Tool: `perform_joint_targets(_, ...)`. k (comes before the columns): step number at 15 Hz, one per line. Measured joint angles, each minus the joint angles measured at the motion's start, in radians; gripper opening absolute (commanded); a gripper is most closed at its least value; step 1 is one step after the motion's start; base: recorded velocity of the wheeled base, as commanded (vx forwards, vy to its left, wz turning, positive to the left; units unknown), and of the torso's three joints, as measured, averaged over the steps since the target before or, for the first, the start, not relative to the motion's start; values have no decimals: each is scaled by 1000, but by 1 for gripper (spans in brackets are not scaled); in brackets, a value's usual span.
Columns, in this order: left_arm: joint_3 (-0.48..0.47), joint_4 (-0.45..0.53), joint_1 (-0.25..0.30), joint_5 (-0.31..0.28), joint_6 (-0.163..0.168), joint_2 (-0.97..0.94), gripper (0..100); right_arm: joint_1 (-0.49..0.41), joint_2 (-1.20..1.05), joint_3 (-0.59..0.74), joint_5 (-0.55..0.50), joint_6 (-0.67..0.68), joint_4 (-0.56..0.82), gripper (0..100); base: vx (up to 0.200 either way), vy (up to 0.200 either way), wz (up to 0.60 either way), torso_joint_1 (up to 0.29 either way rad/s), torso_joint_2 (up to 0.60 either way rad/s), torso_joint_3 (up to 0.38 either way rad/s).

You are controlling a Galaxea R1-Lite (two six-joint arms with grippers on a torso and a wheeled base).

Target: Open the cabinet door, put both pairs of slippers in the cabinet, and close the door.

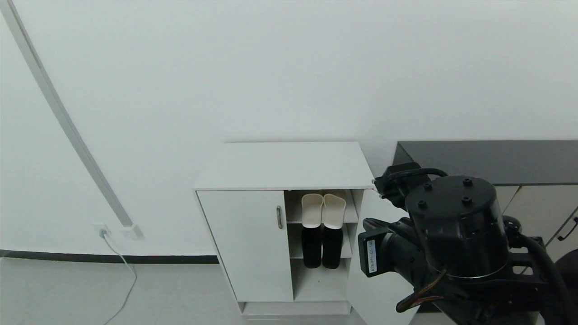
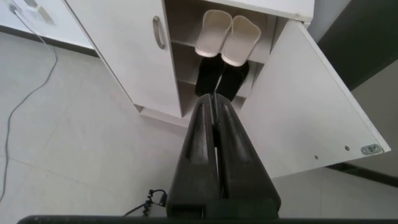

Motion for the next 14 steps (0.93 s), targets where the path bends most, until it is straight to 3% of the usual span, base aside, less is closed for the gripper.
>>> perform_joint_targets(2, 0, 0, 1, 0, 0, 0, 0, 0, 0, 1, 0, -1, 1, 0, 0, 0, -600, 0, 0, 5)
perform_joint_targets(5, 0, 0, 1, 0, 0, 0, 0, -18, 7, 1, 0, -1, -10, 0, 0, 0, 0, 0, 0, 0)
perform_joint_targets(12, 0, 0, 0, 0, 0, 0, 0, -216, 95, -28, 26, -23, -103, 0, 0, 0, 0, 0, 0, 0)
perform_joint_targets(14, 0, -1, 0, 0, 0, 0, 0, -259, 120, -40, 51, -22, -103, 0, -200, 0, 0, 5, 2, 2)
